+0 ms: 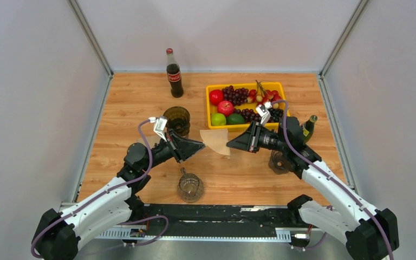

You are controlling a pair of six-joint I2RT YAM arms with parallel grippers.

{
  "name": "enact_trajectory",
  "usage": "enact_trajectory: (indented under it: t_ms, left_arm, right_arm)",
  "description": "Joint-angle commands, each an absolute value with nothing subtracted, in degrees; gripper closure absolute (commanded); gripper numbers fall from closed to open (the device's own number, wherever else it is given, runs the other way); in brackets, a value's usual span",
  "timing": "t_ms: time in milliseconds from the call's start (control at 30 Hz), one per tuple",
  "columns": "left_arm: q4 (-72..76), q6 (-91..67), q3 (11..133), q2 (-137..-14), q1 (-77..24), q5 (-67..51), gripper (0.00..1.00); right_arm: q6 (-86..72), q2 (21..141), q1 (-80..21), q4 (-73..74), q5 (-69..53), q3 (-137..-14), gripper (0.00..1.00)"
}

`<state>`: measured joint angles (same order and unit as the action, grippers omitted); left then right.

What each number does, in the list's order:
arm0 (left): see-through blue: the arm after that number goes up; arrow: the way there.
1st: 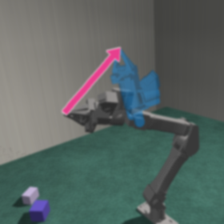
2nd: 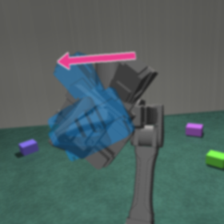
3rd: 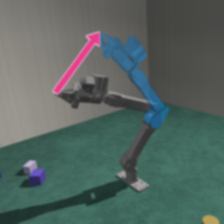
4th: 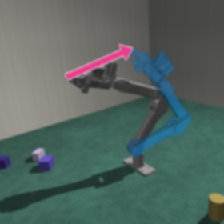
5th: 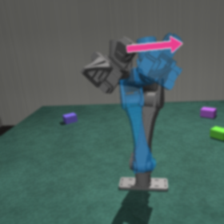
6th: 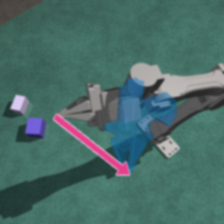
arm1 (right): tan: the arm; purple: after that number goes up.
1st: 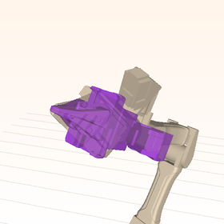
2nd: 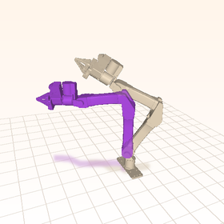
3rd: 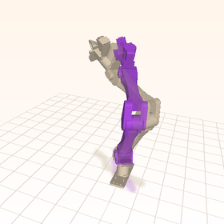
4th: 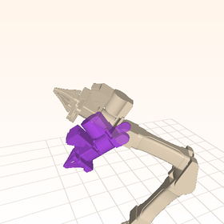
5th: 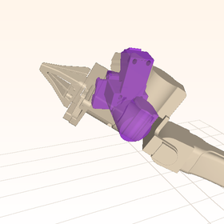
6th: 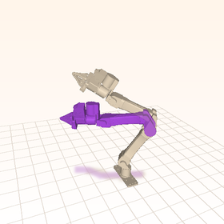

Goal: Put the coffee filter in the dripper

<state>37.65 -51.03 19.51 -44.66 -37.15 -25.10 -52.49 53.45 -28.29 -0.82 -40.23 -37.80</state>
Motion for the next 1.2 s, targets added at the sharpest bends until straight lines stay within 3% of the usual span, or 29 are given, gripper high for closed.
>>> enact_trajectory:
  t_ms: [0, 67, 167, 233, 767, 1167]
  left_arm:
    - [41.13, -48.05, 19.41, -44.58, -37.43, -28.26, 0.80]
    - [40.85, -47.30, 19.50, -44.72, -37.46, -28.90, 0.83]
    - [40.67, -46.47, 19.43, -45.14, -37.42, -28.32, 0.98]
    - [41.32, -46.11, 19.35, -45.44, -37.44, -28.18, 1.00]
    - [42.86, -47.17, 19.93, -45.69, -37.50, -29.37, 1.00]
    - [31.64, -45.81, 24.92, -49.76, -39.38, -22.58, 1.00]
  right_arm:
    - [-53.70, 52.42, -27.95, -1.84, -41.97, -40.73, 0.88]
    - [-53.74, 52.52, -27.93, -1.85, -42.25, -40.86, 0.89]
    - [-53.78, 52.43, -27.95, -1.85, -42.98, -41.00, 0.89]
    - [-53.72, 52.54, -27.99, -1.93, -43.80, -41.04, 0.89]
    - [-50.94, 54.49, -27.89, -1.91, -41.89, -40.72, 0.91]
    - [-48.24, 54.91, -27.97, -1.87, -43.39, -40.96, 0.92]
